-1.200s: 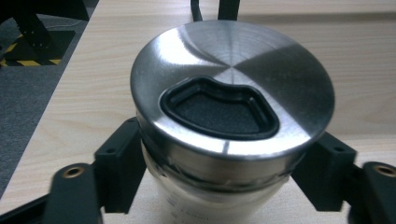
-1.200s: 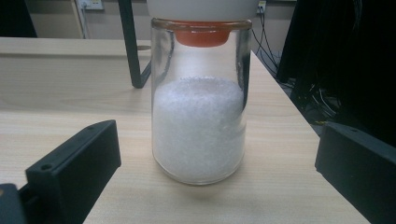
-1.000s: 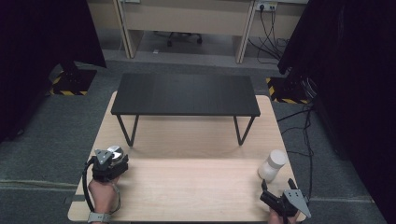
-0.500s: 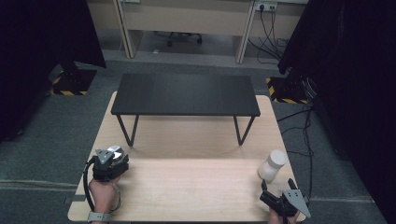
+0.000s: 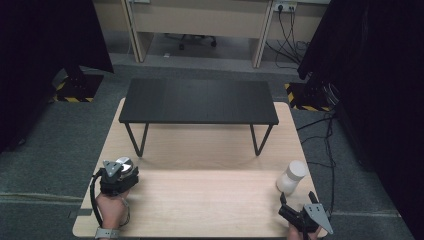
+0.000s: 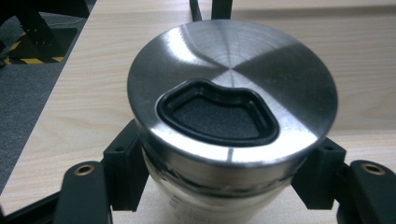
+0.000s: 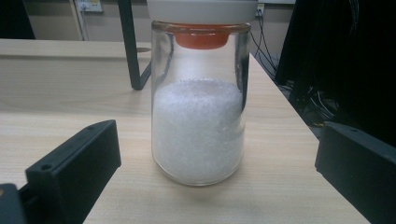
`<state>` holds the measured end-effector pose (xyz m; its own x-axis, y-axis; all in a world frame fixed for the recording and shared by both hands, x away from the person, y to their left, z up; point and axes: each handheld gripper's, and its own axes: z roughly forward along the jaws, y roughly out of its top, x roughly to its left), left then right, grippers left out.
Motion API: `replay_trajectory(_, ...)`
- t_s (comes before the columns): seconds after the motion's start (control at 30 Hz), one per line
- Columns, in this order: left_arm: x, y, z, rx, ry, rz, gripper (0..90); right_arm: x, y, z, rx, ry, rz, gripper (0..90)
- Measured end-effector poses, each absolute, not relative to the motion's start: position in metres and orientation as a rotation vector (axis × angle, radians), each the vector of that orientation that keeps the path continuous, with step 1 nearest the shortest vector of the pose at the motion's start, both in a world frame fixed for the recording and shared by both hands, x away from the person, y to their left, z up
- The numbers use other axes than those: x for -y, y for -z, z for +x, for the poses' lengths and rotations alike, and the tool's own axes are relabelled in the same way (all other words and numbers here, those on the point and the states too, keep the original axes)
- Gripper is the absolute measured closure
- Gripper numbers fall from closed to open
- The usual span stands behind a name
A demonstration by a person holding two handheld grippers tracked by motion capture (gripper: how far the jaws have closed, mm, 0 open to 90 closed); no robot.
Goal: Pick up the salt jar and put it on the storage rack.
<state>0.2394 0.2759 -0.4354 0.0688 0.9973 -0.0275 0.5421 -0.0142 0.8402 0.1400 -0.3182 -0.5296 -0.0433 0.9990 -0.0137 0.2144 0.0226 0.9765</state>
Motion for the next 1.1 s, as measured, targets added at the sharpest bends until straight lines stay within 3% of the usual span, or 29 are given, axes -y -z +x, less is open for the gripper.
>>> replay_trajectory(1.1,-0.258,0.378,0.242,-1.449,-0.851,1.641,31.1,0.321,0.531,0.139,-1.407,-1.137,1.330,0.4)
